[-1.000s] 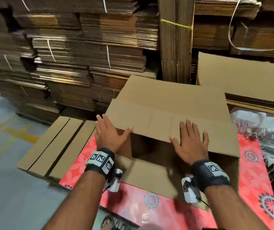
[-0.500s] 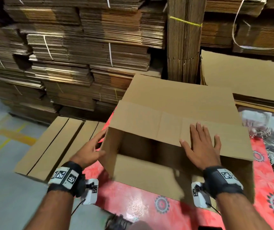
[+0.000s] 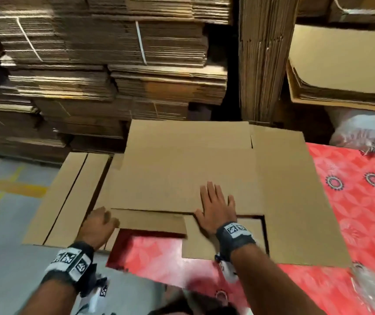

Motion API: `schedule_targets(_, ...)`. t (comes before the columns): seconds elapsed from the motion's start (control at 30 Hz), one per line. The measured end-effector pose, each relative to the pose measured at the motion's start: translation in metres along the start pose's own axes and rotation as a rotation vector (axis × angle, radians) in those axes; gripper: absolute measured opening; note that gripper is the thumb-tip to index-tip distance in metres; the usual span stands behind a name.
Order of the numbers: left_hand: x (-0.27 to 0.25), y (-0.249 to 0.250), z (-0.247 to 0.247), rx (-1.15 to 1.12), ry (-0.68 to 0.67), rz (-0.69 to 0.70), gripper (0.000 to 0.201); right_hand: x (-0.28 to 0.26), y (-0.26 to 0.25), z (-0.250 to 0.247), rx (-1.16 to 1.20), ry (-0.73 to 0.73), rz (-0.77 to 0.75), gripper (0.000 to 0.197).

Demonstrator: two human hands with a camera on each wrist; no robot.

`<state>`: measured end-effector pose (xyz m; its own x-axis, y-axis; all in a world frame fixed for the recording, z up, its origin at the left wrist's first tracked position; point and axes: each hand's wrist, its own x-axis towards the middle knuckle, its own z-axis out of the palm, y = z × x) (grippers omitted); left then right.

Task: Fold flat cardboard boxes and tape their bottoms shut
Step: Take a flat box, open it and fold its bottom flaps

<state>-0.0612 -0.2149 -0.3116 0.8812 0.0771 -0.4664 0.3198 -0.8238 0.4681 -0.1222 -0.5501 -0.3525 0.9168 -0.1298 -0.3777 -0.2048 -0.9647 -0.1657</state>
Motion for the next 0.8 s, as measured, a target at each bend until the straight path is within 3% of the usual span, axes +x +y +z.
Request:
schedule_targets(0.07,0.007,-0.007,0.007,0.284,-0.07,0.06,0.067,0.009,-0.002,0.026,-0.016,-0.108,0.017,0.082)
schedule_targets(0.1,0.009,-0.005,0.008,0.388,-0.066,0.083,0.081,0.013,-0.001,0.032,-0.013,-0.139,0.03,0.082)
schedule_targets(0.2,0.007,0.012,0.015,0.534,-0.014,0.288,0.091,0.014,-0.003,0.024,-0.026,-0.172,0.034,0.082)
schedule_targets(0.27,-0.001,0.035,0.016,0.526,0.052,0.468,0.095,0.006,-0.005,0.006,0.007,-0.034,0.039,0.084)
schedule_targets(0.37,-0.008,0.068,0.013,0.525,0.135,0.649,0.101,-0.009,-0.003,-0.027,0.053,0.313,0.149,0.09)
schedule_targets(0.47,-0.013,0.089,0.017,0.562,0.151,0.777,0.101,-0.024,0.007,-0.039,0.007,0.412,0.197,0.073)
schedule_targets(0.53,-0.011,0.094,0.026,0.59,0.045,0.827,0.095,-0.038,0.01,-0.031,-0.028,0.343,0.178,0.056)
schedule_targets(0.67,-0.013,0.073,0.064,0.783,-0.312,0.819,0.084,-0.082,0.005,0.014,-0.013,0.303,0.136,0.044)
schedule_targets(0.7,-0.016,0.06,0.075,0.817,-0.393,0.785,0.089,-0.093,0.004,0.029,0.013,0.255,0.137,0.048)
schedule_targets(0.8,-0.026,0.013,0.107,0.865,-0.529,0.673,0.106,-0.116,0.002,0.071,0.06,-0.16,0.17,0.087)
